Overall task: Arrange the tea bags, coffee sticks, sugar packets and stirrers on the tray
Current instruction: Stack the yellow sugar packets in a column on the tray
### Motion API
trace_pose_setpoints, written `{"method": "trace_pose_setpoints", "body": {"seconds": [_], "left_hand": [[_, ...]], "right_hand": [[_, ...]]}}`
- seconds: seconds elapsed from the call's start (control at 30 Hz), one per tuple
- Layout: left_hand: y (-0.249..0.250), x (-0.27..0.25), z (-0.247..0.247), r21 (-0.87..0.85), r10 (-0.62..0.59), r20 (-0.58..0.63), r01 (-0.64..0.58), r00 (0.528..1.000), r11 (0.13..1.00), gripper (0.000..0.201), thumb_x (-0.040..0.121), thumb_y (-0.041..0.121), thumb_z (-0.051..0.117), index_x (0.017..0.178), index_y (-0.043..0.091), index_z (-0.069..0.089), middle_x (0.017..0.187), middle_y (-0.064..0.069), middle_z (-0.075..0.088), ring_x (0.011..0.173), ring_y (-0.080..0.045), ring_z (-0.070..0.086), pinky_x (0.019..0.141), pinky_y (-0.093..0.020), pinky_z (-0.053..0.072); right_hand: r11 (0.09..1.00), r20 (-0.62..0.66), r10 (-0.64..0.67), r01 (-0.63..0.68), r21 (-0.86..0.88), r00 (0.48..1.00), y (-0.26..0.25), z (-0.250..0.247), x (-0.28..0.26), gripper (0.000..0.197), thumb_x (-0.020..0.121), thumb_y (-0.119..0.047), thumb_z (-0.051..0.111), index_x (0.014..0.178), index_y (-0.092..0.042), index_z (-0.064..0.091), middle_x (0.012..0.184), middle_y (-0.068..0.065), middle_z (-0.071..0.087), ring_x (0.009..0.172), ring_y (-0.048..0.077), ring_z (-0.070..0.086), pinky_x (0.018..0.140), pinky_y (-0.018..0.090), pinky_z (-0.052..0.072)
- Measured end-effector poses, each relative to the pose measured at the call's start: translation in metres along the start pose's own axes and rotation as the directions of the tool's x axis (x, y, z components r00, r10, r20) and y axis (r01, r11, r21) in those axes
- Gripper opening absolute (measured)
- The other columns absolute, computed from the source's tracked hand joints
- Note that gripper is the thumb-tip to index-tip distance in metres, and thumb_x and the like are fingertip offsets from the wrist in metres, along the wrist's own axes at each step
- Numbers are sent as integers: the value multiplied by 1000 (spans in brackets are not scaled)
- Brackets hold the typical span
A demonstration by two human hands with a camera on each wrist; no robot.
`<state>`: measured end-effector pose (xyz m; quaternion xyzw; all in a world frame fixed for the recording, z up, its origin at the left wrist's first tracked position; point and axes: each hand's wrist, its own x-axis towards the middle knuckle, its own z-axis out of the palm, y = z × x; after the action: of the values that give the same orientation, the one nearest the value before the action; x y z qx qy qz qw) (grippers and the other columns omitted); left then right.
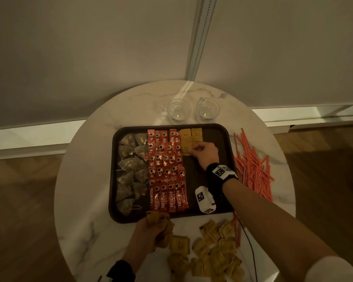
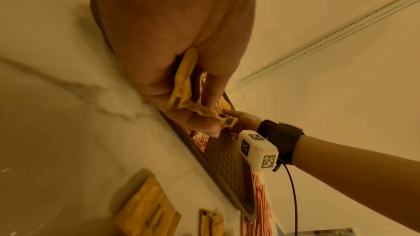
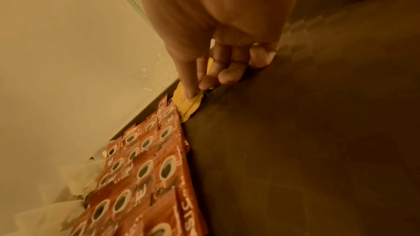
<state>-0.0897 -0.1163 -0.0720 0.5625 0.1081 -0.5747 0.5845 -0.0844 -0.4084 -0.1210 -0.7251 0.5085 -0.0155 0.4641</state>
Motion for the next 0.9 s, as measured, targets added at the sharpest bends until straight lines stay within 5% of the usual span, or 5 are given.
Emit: {"method": "trace_pose_setpoints", "body": {"seconds": [0.17,0.4,0.53,0.73,0.9], "left_hand": [[-6,2,-4,-15,15,15,-15,1000,1000,15,96,-10,43,108,-18,49,60,-10,39,44,-15,35,42,-22,32],[-14,4,-18,107,10,-62,-3,998,994,13,96,-7,48,100,-9,60,60,-12,48,46,-19,42,57,-31,39],[-8,-5,-15,7,14,-43,-14,999,1000,13,96,-7,46,105,-9,56,62,-13,46,50,-20,42,59,-33,39],[5,-26,-10,92,127,6,-127,992,988,25,90,13,68,108,-3,60,83,-19,63,61,-22,55,48,-25,43],[4,-42,-7,203,199,-9,-193,980,960,22,91,25,69,110,16,63,87,-10,74,76,-29,71,64,-34,49]], "right_hand": [[1000,-51,6,-7,-12,999,-1,2,1,20,79,-32,80,77,-25,61,87,-3,68,83,14,65,79,37,56],[988,-69,3,-13,-152,998,-6,5,2,27,81,-41,76,83,-17,63,83,-2,66,78,17,63,75,40,56],[1000,-88,-20,21,16,996,-4,-1,-9,24,81,-33,78,79,-15,63,84,1,67,80,18,63,78,39,56],[982,-22,-95,97,161,995,9,-7,-88,26,88,-32,72,74,-13,62,71,4,65,63,12,58,62,28,51],[953,134,-125,82,291,983,27,-2,-180,35,94,-33,62,72,-7,61,59,-2,58,51,6,51,55,20,44]]}}
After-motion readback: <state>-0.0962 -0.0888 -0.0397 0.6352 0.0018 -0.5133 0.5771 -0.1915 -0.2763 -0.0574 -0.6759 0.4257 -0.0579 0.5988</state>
